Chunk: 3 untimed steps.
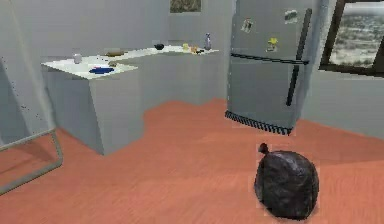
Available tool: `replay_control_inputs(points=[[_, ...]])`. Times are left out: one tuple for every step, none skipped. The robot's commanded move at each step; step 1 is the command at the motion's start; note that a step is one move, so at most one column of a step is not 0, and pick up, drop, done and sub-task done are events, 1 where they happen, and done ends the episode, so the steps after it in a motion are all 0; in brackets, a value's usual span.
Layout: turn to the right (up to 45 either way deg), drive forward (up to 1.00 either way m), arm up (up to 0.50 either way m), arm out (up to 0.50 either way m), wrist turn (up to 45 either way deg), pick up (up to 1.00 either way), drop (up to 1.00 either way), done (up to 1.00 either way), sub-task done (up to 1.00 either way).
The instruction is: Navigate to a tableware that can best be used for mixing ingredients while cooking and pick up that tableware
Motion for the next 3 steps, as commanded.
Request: replay_control_inputs(points=[[0.0, 1.00, 0.00, 0.00, 0.0, 0.00, 0.00, 0.00, 0.00], [0.0, 1.00, 0.00, 0.00, 0.0, 0.00, 0.00, 0.00, 0.00], [-3.0, 0.00, 0.00, 0.00, 0.0, 0.00, 0.00, 0.00, 0.00]])
